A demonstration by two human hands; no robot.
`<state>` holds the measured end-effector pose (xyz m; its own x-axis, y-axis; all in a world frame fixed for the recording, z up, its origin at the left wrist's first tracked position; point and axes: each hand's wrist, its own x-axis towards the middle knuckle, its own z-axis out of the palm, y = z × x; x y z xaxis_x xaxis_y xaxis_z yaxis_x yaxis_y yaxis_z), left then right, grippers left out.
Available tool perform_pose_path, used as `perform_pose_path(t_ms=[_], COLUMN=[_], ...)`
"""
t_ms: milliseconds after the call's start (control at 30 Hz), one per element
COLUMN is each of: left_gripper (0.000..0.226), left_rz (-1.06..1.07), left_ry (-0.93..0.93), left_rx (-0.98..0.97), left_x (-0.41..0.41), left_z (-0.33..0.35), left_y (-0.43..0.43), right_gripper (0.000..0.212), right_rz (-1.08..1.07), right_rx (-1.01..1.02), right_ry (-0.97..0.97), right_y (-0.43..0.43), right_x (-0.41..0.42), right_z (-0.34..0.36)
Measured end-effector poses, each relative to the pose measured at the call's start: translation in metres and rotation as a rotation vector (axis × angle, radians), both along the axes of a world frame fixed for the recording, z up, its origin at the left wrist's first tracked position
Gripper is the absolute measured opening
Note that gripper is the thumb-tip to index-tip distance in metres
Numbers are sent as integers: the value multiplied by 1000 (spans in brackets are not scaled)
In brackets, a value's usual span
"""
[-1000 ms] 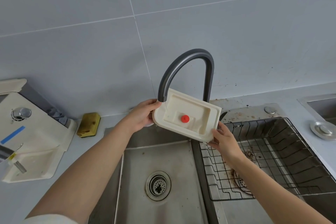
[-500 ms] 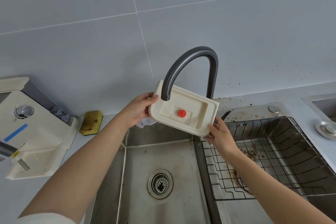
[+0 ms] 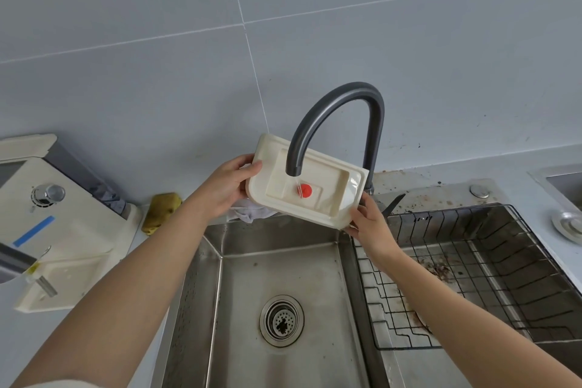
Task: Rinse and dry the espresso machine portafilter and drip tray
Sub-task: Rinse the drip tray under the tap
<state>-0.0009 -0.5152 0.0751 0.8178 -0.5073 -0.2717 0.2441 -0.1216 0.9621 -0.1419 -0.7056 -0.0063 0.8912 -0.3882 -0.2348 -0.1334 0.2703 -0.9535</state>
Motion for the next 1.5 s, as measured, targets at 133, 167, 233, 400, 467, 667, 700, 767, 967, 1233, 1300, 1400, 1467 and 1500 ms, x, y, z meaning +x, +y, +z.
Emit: perform_pose_path(t_ms=[133, 167, 233, 400, 467, 667, 700, 767, 967, 1233, 1300, 1400, 1467, 1500], left_gripper=[30, 30, 29, 28, 27, 30, 30, 31, 35, 28, 26, 19, 17, 17], left_rz=[1, 7, 18, 34, 41, 47, 48, 52, 84, 189, 211, 221, 202, 190], left_ry=[-30, -34, -43, -64, -73, -92, -92, -89, -52, 133, 191, 290, 333, 355], left_rx=[16, 11, 5, 2, 2, 10, 9, 3, -17, -108, -146, -210, -229, -244], left_x=[2, 2, 4, 6, 7, 8, 8, 8, 4, -22, -32, -51, -63, -67], left_z=[-1, -1, 0, 0, 0, 0, 0, -1, -11, -48, -61, -82, -93, -98], left_y=[8, 11, 15, 28, 33, 46, 48, 51, 62, 71, 70, 64, 57, 54], right_gripper=[39, 39, 39, 40, 39, 42, 42, 42, 42, 42, 42, 42, 43, 43], right_rz=[16, 20, 29, 51, 68, 111, 116, 117, 133, 166, 189, 203, 205, 210], right_rx=[-28, -44, -55, -50, -54, -70, -84, -91, -119, -257, -297, -366, -426, -453], right_ry=[-2, 1, 7, 16, 15, 14, 15, 18, 48, 69, 76, 110, 146, 162], right_y=[8, 10, 13, 21, 23, 29, 30, 31, 35, 25, 20, 9, 1, -3], right_x=[5, 6, 10, 18, 20, 26, 26, 28, 29, 29, 28, 27, 25, 24], right_z=[0, 0, 0, 0, -1, -2, -2, -3, -4, 2, 5, 6, 5, 5])
